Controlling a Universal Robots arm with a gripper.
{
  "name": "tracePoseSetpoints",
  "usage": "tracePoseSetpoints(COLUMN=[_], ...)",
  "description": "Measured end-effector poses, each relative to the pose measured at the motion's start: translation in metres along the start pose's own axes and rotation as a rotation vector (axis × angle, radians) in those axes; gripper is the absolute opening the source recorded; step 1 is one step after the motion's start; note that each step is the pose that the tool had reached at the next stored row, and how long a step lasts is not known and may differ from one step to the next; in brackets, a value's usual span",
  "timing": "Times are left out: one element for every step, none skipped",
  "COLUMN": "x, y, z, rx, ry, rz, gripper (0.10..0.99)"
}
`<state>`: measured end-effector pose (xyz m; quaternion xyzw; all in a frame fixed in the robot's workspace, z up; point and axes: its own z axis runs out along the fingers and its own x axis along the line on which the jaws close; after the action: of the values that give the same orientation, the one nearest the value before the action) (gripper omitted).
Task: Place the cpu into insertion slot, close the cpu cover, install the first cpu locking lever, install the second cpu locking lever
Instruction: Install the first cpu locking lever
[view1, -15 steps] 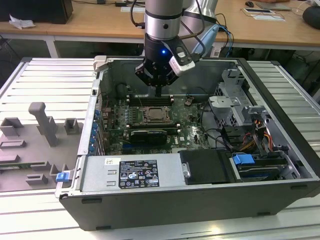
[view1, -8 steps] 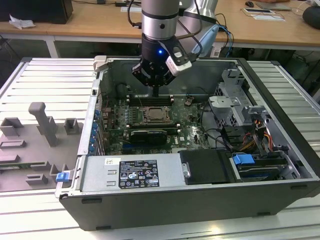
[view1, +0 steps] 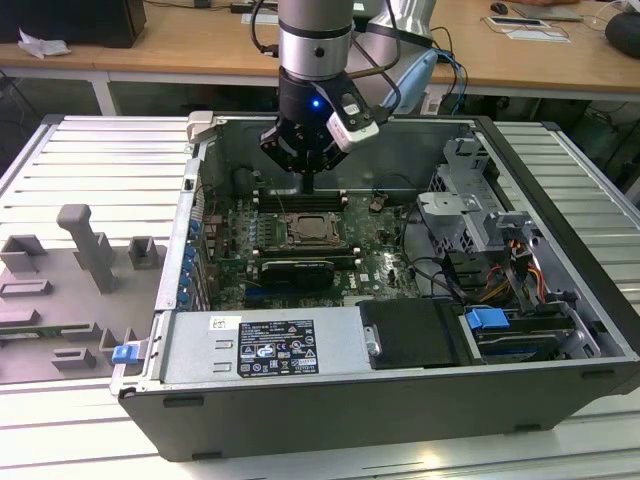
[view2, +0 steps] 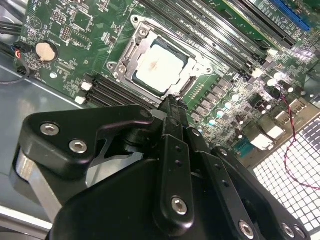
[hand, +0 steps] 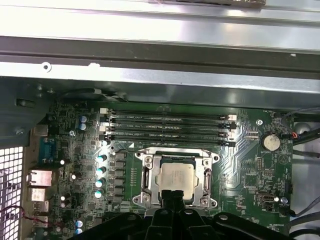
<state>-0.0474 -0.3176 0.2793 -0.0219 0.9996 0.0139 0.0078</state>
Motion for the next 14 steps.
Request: tracePoseSetpoints(x=[0.0008, 0.0014, 0.0025, 0.0033, 0.0038, 0.0043, 0.0049, 0.0065, 0.0085, 0.0094, 0.0109, 0.0129, 0.0147, 0.0158], y=[0.0, 0.0001, 0.0001, 0.0002, 0.0002, 0.0002, 0.0002, 0.0003, 0.0004, 0.0004, 0.0005, 0.0006, 0.0006, 0.0007], z=[0.0, 0.0, 0.0, 0.0, 0.0, -0.0001, -0.0001, -0.0001, -0.0001, -0.0001, 0.0, 0.0002, 0.0002, 0.0002], rx=[0.0, 0.0, 0.0, 0.0, 0.0, 0.0, 0.0, 0.0, 0.0, 0.0, 0.0, 0.0, -0.001, -0.001], ry=[0.0, 0.0, 0.0, 0.0, 0.0, 0.0, 0.0, 0.0, 0.0, 0.0, 0.0, -0.0001, 0.0001, 0.0], rz=[0.0, 0.0, 0.0, 0.0, 0.0, 0.0, 0.0, 0.0, 0.0, 0.0, 0.0, -0.001, -0.003, -0.004], gripper=[0.106, 0.106, 0.106, 0.106, 0.106, 0.106, 0.106, 0.106, 0.106, 0.106, 0.106, 0.106, 0.106, 0.106])
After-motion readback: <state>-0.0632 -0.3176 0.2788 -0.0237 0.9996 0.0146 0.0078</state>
